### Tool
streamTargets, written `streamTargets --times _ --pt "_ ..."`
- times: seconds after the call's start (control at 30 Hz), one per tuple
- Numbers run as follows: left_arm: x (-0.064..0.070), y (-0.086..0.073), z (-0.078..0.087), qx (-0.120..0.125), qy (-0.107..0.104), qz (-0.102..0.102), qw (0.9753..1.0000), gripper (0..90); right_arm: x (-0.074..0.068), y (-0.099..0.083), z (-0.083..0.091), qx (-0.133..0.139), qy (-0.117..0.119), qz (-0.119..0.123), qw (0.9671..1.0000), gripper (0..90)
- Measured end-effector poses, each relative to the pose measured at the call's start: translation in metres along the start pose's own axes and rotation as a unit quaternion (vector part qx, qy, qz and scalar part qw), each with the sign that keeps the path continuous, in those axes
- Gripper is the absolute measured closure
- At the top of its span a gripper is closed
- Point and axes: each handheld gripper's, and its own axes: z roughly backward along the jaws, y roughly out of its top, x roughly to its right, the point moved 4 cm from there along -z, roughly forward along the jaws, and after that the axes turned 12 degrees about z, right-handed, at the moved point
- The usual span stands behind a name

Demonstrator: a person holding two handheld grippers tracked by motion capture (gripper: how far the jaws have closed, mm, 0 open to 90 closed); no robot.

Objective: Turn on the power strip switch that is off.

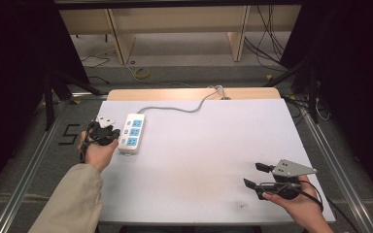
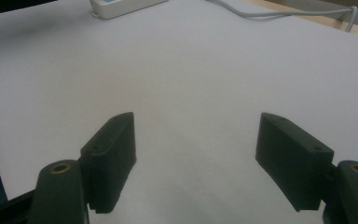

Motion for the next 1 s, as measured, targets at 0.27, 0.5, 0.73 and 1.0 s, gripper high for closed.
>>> streamTargets --times 0.27,0.5,0.73,1.0 --pt "-0.001 0.002 -0.003 -0.002 -0.004 0.005 1.0000 89.9 0.000 0.000 0.000 0.000 0.000 -0.001 1.0000 28.9" --pt "0.000 0.004 -0.008 -0.003 -0.004 0.004 1.0000 89.8 0.000 0.000 0.000 0.000 0.000 -0.001 1.0000 28.9" --pt "-0.002 0.007 -0.011 -0.004 -0.002 0.005 1.0000 89.9 0.000 0.000 0.000 0.000 0.000 -0.001 1.0000 28.9" --pt "-0.004 0.007 -0.017 -0.008 0.002 -0.007 0.9999 89.9 0.000 0.000 0.000 0.000 0.000 0.000 1.0000 28.9"
